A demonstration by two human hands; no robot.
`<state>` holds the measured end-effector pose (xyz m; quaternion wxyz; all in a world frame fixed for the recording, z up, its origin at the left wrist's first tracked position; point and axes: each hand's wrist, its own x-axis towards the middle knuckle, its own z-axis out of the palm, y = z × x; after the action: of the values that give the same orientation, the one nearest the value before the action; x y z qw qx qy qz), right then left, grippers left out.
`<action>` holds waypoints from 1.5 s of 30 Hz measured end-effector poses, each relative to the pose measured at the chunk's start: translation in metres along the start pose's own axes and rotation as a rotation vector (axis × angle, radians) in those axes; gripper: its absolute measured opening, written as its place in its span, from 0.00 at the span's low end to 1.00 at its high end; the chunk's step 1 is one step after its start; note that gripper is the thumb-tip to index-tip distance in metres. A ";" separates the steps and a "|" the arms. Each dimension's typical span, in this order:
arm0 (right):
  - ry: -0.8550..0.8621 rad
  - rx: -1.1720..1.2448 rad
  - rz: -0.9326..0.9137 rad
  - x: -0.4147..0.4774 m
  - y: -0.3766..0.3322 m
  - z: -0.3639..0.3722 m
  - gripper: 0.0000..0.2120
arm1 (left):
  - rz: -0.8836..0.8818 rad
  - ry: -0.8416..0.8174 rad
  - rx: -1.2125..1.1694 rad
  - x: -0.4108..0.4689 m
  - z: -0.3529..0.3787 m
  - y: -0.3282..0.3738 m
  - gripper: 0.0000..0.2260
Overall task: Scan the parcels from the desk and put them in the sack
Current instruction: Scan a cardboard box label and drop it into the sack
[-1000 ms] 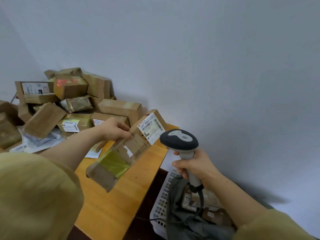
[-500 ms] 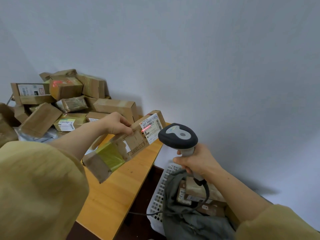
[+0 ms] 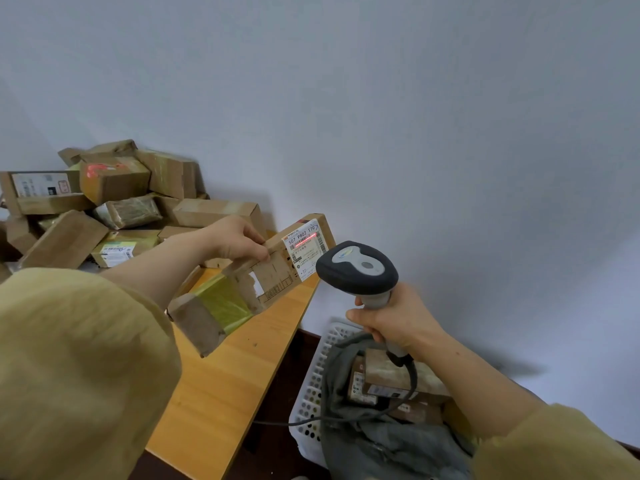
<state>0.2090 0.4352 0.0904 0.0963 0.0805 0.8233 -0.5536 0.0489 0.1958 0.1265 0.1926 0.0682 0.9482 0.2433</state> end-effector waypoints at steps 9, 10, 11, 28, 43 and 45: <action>0.021 -0.009 0.003 0.003 0.008 -0.004 0.07 | 0.013 -0.044 -0.004 0.008 0.002 0.005 0.10; 0.024 -0.003 0.006 0.003 0.009 -0.005 0.07 | 0.014 -0.045 -0.006 0.008 0.003 0.005 0.10; 0.028 0.008 0.011 0.003 0.011 -0.005 0.06 | 0.016 -0.043 -0.010 0.009 0.003 0.006 0.10; 0.062 0.037 -0.004 0.013 0.030 -0.018 0.07 | 0.008 -0.094 0.029 0.032 0.013 0.031 0.14; 0.402 0.715 0.316 0.012 0.124 -0.062 0.10 | -0.025 -0.336 -0.458 0.074 0.108 0.081 0.19; 0.466 0.789 0.371 0.009 0.149 -0.074 0.09 | -0.045 -0.425 -0.574 0.077 0.133 0.095 0.14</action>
<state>0.2307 0.5596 -0.0187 -0.0315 0.3777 0.5222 -0.7640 0.0345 0.3536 0.0392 0.4020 0.0394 0.7812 0.4760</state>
